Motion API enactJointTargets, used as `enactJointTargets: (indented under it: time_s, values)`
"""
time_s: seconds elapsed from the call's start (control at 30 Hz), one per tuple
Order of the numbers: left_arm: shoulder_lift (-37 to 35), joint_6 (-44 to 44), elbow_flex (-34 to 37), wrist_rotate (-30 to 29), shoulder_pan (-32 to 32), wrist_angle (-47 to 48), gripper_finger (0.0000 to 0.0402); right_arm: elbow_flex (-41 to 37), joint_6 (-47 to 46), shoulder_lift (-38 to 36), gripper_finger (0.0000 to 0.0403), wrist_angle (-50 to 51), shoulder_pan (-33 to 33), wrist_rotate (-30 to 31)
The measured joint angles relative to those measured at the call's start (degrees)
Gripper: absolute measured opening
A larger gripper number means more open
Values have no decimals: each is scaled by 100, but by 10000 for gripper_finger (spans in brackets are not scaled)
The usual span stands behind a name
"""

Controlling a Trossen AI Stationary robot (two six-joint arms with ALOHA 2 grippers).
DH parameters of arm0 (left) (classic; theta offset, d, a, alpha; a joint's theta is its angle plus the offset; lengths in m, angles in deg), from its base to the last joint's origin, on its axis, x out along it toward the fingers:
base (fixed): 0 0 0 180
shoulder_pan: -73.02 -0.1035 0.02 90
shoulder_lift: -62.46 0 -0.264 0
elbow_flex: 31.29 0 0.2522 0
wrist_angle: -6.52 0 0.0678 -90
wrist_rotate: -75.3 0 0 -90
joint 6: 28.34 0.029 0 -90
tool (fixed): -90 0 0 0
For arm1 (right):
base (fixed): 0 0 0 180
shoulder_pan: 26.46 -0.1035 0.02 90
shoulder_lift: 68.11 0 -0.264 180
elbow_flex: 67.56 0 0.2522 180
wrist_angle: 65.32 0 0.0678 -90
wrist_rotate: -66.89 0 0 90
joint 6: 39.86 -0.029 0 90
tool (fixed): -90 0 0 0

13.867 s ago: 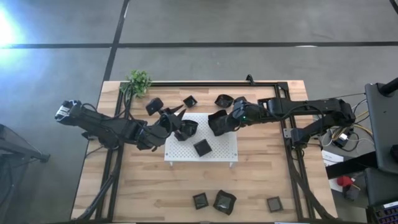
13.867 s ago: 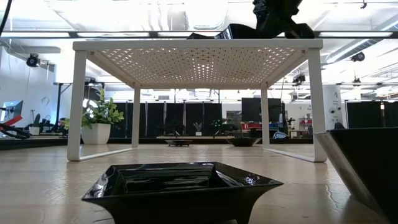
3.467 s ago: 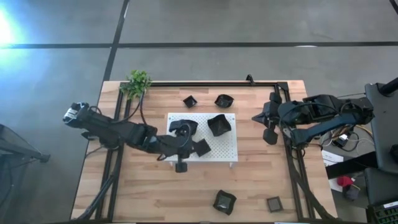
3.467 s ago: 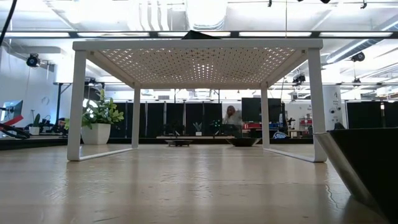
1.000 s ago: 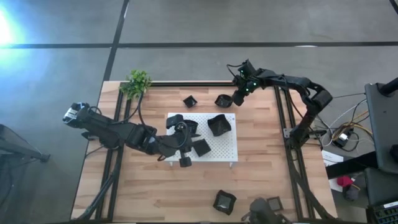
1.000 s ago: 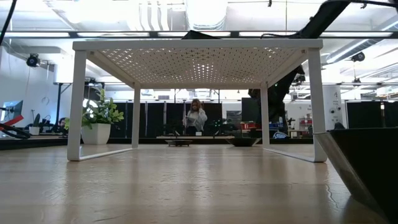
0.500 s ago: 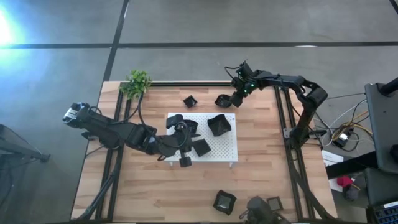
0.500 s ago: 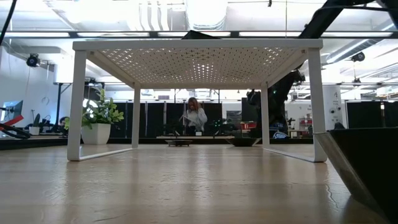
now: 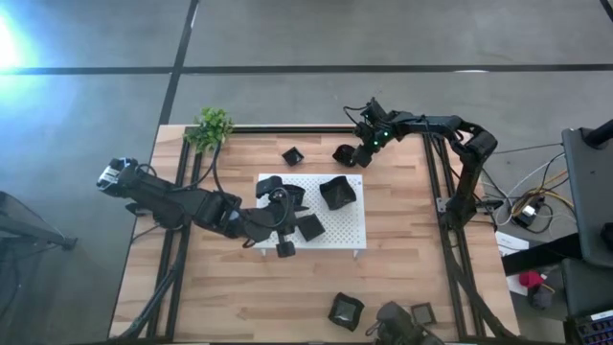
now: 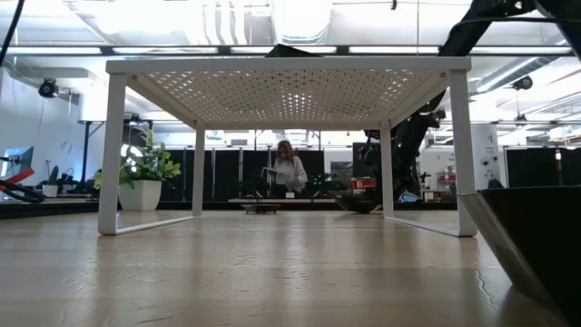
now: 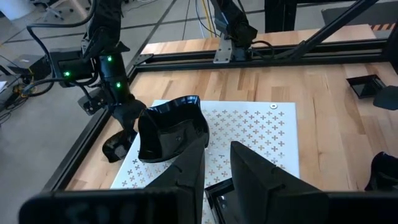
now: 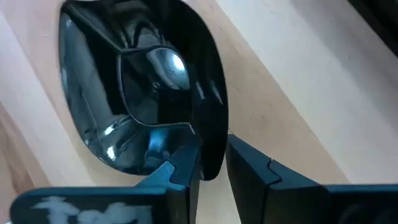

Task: Pick & Place Mini shaped plates
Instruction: Stack the black leaf shaped plate on top of the black leaf shaped plate on the shelf

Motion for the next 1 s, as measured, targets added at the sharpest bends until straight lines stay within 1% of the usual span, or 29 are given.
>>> enactJointTargets:
  time_s: [0.13, 0.27, 0.3, 0.53, 0.7, 0.83, 1.0]
  values:
    - [0, 0, 0, 1, 0, 0, 73, 0, 75, -16, 57, -8, 0, 0]
    - [0, 0, 0, 1, 0, 0, 73, 0, 78, -26, 18, 17, 0, -3]
    - [0, 0, 0, 1, 0, 0, 73, 0, 94, -28, 14, 17, 0, -4]
    - [0, 0, 0, 1, 0, 0, 73, -2, 50, -124, 8, 49, 0, -2]
    - [0, 0, 0, 4, 0, 0, 73, -9, 1, -503, 8, 162, -7, 17]
    - [0, -2, 0, 19, 0, 0, 73, -9, 5, -950, 8, 431, -8, 48]
    - [0, -2, 0, 21, 2, 0, 73, -21, 3, -1644, 8, 857, -15, 695]
